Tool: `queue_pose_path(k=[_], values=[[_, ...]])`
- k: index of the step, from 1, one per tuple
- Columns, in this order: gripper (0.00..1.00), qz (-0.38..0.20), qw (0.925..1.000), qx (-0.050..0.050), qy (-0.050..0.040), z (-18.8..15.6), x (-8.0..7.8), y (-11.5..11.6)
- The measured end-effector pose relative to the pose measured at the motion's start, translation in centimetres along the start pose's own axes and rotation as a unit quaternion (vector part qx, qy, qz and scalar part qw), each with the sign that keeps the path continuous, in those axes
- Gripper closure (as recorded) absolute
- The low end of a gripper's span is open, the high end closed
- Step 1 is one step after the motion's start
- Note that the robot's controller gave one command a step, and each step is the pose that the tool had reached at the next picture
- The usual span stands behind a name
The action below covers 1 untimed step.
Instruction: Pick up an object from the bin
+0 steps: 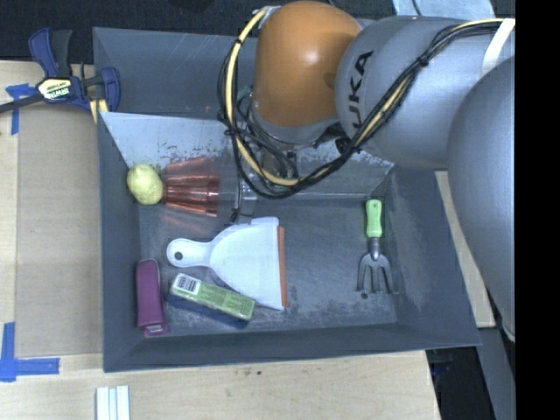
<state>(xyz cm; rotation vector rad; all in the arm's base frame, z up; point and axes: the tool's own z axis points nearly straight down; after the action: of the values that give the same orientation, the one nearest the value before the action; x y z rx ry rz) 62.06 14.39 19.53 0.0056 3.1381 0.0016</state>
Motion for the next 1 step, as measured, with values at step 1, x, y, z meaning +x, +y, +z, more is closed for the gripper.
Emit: queue_pose_path(k=[1], values=[[0.0,0.0,1.0,0.0,0.0,0.0,0.0,0.0]])
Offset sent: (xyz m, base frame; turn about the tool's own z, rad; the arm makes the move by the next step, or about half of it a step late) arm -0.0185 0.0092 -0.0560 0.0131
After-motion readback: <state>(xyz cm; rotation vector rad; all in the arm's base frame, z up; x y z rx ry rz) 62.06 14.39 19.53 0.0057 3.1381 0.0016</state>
